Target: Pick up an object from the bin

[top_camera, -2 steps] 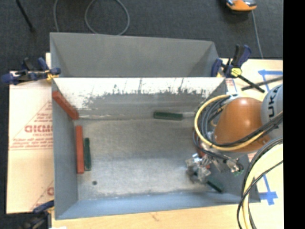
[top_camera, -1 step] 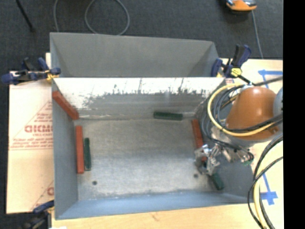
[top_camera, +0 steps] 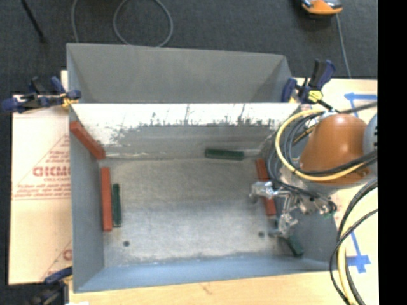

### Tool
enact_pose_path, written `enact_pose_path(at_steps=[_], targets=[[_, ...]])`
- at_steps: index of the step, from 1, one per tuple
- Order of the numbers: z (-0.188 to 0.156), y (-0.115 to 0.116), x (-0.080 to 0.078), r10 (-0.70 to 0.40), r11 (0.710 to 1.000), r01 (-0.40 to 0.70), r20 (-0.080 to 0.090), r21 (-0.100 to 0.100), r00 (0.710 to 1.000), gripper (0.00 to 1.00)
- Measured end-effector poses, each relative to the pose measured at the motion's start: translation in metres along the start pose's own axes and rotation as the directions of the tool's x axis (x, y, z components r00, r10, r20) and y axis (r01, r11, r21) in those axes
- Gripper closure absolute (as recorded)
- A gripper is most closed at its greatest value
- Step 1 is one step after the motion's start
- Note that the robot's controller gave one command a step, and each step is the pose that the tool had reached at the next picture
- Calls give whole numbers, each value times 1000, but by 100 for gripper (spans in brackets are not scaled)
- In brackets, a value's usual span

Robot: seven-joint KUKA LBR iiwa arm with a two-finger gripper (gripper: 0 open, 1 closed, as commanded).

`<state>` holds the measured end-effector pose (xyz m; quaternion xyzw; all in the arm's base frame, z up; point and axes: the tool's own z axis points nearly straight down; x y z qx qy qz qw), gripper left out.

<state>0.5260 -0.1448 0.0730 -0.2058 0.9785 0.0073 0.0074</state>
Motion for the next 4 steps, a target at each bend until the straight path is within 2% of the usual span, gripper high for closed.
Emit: enact_pose_path(at_steps=[1, 2, 3, 4], targets=[[-37, -47, -104, 60, 998, -60, -6, 19, 998, 0], [1, -25, -102, -511, 859, 511, -13, 5, 859, 0], [-1, -26, -67, -845, 534, 845, -9, 2, 534, 0], [-3, -25, -69, -844, 536, 844, -5, 5, 536, 100]])
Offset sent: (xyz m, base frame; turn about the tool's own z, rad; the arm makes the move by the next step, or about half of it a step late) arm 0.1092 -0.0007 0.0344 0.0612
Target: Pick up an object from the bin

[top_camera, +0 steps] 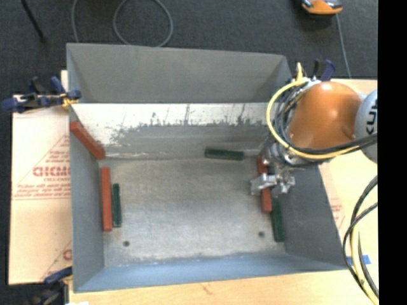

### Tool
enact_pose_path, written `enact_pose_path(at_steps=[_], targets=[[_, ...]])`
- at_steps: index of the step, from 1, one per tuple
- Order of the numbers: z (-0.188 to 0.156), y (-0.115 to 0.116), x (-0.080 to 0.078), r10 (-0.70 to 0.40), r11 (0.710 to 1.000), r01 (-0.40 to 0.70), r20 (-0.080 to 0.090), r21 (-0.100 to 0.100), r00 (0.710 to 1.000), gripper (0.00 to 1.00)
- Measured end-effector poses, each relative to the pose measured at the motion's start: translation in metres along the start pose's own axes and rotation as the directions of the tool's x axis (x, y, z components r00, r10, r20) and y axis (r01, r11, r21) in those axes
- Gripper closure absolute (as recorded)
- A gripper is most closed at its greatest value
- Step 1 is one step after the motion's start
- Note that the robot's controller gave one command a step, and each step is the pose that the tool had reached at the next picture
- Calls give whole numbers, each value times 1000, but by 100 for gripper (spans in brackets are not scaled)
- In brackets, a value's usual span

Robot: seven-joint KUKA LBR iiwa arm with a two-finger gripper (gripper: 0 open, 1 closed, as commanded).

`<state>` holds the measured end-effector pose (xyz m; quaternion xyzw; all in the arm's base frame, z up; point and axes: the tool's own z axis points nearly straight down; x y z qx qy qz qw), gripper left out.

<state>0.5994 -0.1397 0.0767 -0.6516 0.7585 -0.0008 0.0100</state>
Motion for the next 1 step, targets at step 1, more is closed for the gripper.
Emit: enact_pose_path(at_steps=[1], targets=[[-184, -11, -3, -98, 995, 98, -14, -4, 995, 100]])
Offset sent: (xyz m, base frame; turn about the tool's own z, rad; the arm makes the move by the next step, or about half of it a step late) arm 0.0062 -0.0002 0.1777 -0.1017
